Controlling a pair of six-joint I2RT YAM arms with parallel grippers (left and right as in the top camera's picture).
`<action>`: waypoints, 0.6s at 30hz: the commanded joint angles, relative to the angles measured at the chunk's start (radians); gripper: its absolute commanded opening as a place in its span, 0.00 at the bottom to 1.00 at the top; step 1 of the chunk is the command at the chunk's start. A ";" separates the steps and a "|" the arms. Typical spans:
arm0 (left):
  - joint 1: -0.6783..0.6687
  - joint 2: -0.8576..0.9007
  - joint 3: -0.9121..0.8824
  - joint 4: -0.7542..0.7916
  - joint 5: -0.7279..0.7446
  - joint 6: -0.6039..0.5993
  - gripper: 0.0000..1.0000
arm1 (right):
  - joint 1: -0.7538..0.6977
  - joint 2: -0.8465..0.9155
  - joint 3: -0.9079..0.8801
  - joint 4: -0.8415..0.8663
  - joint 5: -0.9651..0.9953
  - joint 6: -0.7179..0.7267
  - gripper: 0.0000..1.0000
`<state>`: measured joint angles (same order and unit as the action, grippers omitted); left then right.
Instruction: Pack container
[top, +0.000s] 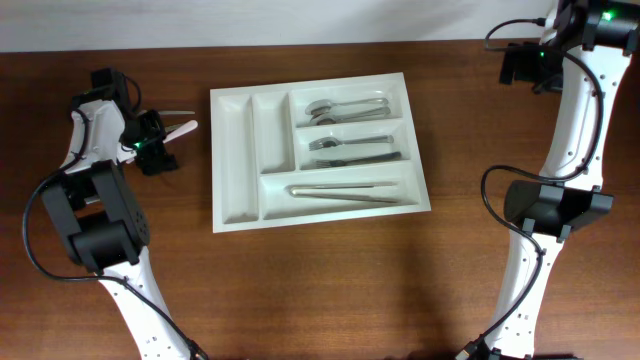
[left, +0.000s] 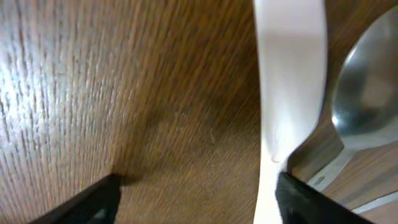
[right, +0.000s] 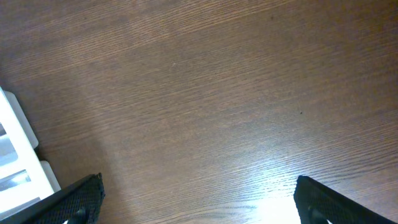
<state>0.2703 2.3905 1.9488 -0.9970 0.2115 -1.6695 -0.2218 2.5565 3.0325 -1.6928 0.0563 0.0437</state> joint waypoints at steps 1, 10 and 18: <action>0.004 0.048 -0.018 0.010 -0.081 0.090 0.75 | -0.001 -0.010 -0.004 -0.006 0.008 -0.010 0.99; 0.003 0.047 0.017 0.066 -0.021 0.437 0.75 | -0.001 -0.010 -0.004 -0.006 0.008 -0.010 0.99; 0.000 0.036 0.137 0.065 0.131 0.712 0.74 | -0.001 -0.010 -0.004 -0.006 0.008 -0.010 0.99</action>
<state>0.2687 2.4153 2.0190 -0.9337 0.2615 -1.1614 -0.2218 2.5565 3.0325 -1.6928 0.0563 0.0437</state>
